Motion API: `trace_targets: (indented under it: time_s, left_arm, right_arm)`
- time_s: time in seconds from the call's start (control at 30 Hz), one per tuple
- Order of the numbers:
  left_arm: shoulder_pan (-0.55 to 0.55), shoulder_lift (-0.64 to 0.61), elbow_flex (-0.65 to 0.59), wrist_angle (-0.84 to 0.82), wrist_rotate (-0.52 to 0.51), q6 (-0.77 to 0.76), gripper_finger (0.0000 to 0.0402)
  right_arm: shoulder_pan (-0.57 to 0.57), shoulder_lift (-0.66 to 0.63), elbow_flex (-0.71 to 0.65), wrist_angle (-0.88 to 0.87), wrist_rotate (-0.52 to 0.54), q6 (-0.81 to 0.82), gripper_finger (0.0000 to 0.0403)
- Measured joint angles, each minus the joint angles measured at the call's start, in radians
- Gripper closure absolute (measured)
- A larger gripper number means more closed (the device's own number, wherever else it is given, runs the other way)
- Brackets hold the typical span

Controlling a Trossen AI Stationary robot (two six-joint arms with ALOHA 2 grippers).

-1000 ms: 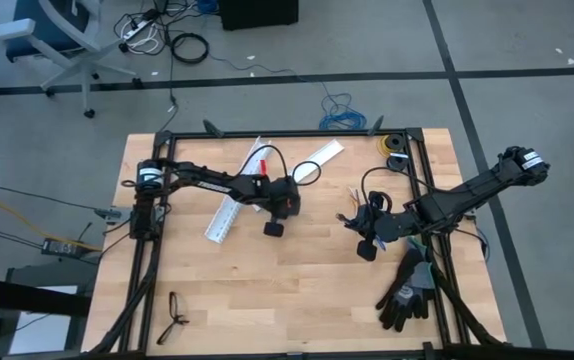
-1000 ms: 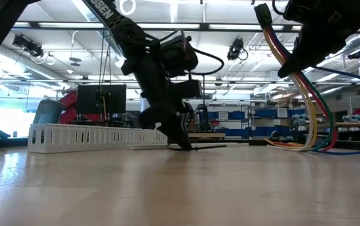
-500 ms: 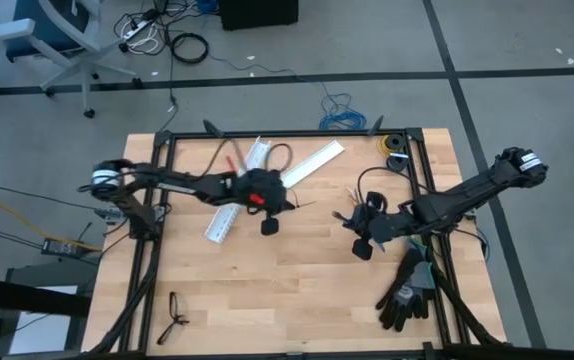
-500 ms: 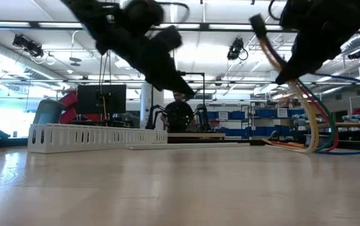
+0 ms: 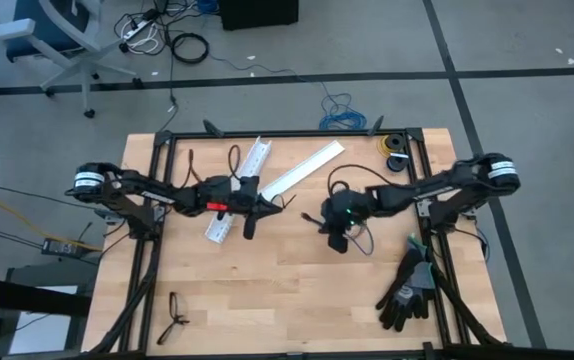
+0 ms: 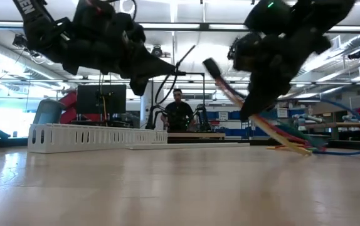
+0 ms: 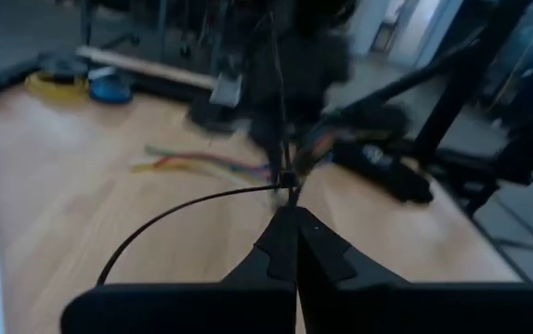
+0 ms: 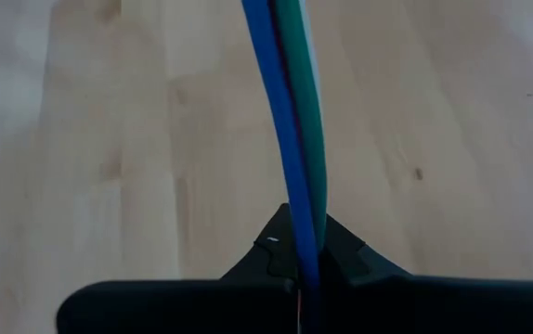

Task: Ziptie cables
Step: Wrap the cable wires with the black zip tie

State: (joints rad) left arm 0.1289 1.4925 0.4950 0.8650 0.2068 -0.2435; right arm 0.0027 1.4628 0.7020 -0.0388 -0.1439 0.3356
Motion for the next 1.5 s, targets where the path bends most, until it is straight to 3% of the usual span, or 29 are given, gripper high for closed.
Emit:
trace_targets:
  time_s: [0.37, 0.6, 0.93, 1.5]
  left_arm:
    - [0.000, 0.046, 0.008, 0.097, 0.014, 0.005, 0.0401]
    - [-0.001, 0.074, 0.013, 0.180, 0.066, -0.003, 0.0401]
    - [-0.002, 0.083, 0.011, 0.134, 0.074, -0.021, 0.0396]
    - [-0.007, 0.085, 0.011, 0.148, 0.049, -0.023, 0.0281]
  right_arm:
    - [-0.143, 0.219, 0.211, -0.029, -0.255, -0.134, 0.0401]
    - [-0.174, 0.274, 0.300, -0.059, -0.261, -0.189, 0.0401]
    - [-0.203, 0.264, 0.313, 0.030, -0.261, -0.208, 0.0401]
    - [-0.203, 0.265, 0.313, 0.039, -0.261, -0.208, 0.0401]
